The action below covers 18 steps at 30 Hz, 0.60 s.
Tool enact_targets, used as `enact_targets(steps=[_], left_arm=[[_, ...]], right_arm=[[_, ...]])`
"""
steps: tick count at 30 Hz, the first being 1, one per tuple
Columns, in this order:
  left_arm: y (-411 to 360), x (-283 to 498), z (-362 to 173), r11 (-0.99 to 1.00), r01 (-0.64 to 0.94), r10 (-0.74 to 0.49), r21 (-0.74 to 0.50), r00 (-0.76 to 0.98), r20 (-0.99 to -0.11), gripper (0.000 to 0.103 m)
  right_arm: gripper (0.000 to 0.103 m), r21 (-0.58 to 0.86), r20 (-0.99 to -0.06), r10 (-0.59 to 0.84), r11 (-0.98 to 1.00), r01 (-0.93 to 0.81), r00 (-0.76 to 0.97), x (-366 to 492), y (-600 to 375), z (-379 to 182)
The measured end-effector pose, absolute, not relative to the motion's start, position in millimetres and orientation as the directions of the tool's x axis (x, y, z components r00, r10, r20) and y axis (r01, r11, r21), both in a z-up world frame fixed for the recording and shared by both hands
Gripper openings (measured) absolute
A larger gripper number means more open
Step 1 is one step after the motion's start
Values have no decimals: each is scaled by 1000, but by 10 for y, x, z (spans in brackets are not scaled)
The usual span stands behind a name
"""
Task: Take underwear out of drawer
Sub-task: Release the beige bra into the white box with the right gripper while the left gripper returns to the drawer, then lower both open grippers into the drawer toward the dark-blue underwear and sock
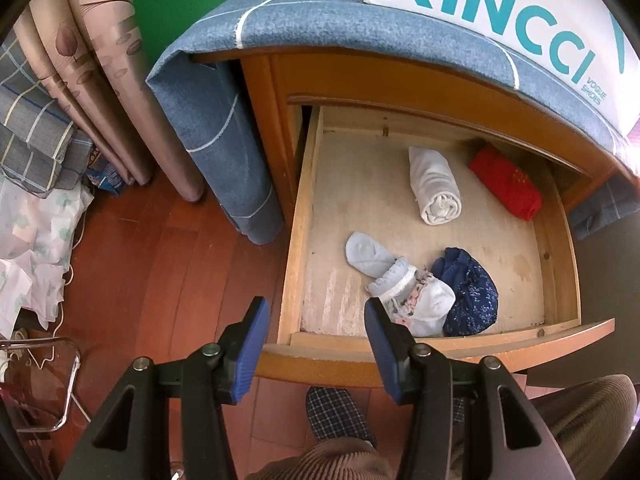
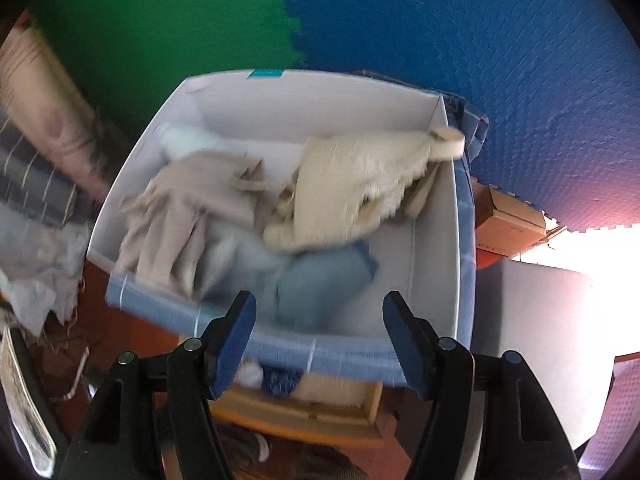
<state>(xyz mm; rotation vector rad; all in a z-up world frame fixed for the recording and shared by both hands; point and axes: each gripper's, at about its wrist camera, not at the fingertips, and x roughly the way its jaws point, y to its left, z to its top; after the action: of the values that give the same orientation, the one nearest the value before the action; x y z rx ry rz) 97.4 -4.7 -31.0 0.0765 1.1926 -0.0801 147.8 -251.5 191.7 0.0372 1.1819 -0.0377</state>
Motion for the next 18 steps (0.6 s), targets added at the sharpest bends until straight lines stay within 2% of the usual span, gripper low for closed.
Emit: enact_targets(steps=[4,10,18], left_arm=[[-73,982,-337,993,112,-16,25,351,-936,50],[-70,993,-365,993,117,-29,10,329,-944,50],[-53,1018,-437,992,121,-63,-30,279,-958,50]], right_arm=[[63,25,-933,17,999,19,359,1132,-2474,1870],[63,72,-947,74,997,-18,311,700,-2400,1514],[62,119,-983,117,993,4,141,578,-2294,519]])
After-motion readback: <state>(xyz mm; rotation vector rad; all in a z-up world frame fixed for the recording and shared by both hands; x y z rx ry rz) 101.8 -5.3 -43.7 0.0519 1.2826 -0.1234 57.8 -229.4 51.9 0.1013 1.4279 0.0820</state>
